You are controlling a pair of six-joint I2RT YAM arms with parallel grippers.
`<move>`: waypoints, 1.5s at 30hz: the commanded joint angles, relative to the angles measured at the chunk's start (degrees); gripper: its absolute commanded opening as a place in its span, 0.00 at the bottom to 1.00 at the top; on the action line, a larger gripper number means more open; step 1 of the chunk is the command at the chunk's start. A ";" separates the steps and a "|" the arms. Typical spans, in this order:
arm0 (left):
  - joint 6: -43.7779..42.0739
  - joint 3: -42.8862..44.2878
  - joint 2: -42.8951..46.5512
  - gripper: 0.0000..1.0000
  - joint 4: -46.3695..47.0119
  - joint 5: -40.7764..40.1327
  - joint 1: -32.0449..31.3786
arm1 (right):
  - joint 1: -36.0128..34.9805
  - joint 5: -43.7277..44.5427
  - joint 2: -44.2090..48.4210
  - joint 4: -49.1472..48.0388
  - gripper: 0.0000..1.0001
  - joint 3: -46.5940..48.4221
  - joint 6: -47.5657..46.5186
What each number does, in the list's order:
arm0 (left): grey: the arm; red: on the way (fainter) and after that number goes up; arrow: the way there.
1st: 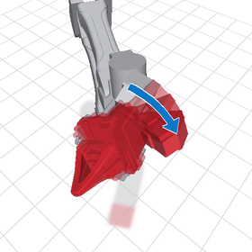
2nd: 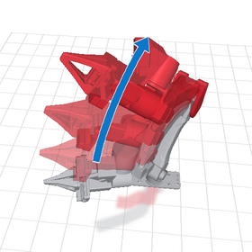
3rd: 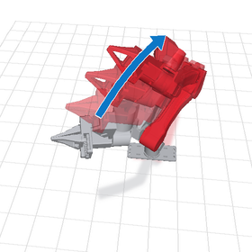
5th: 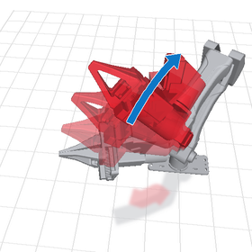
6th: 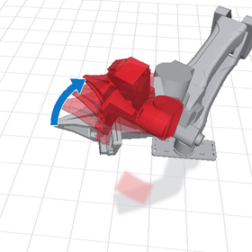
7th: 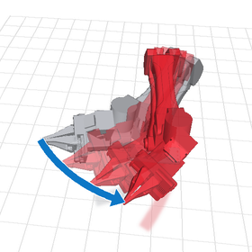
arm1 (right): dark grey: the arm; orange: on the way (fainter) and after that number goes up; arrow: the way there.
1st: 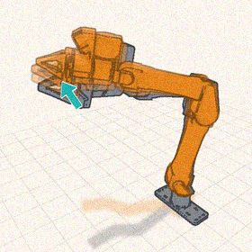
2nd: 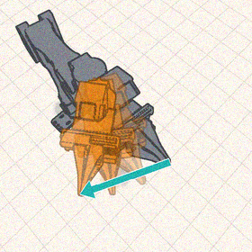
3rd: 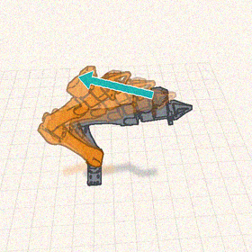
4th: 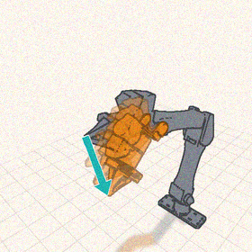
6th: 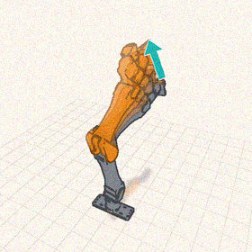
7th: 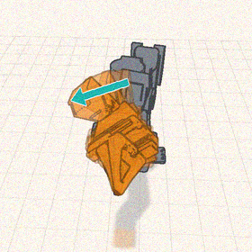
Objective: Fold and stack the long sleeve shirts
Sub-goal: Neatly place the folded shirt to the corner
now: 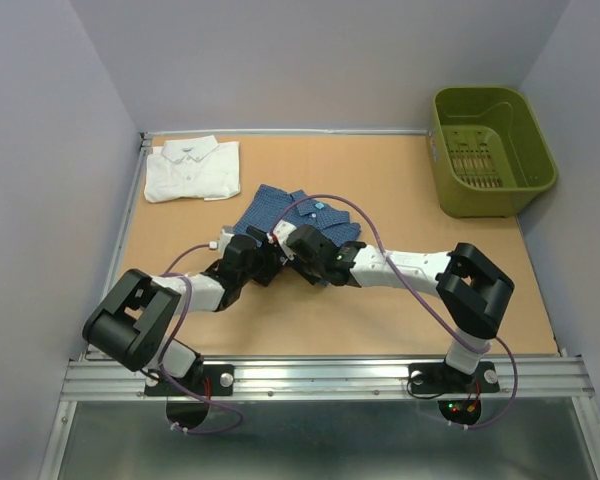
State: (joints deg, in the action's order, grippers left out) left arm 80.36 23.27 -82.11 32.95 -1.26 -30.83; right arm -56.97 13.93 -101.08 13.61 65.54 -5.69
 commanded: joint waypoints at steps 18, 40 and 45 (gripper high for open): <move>2.26 2.05 -12.73 0.53 18.29 -4.81 -0.37 | 0.28 -5.76 3.96 -0.69 0.01 0.21 5.52; -33.93 25.04 -15.45 0.00 -9.82 -9.46 1.65 | 1.07 15.86 27.51 -0.69 0.98 -13.33 12.28; -45.53 36.39 -19.57 0.00 -19.75 -13.42 3.40 | 1.25 16.65 30.67 -0.69 0.98 -15.35 13.78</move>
State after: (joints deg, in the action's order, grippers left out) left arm 46.15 52.40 -100.68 20.60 -9.37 -28.91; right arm -56.16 27.44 -73.28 14.20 51.70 5.96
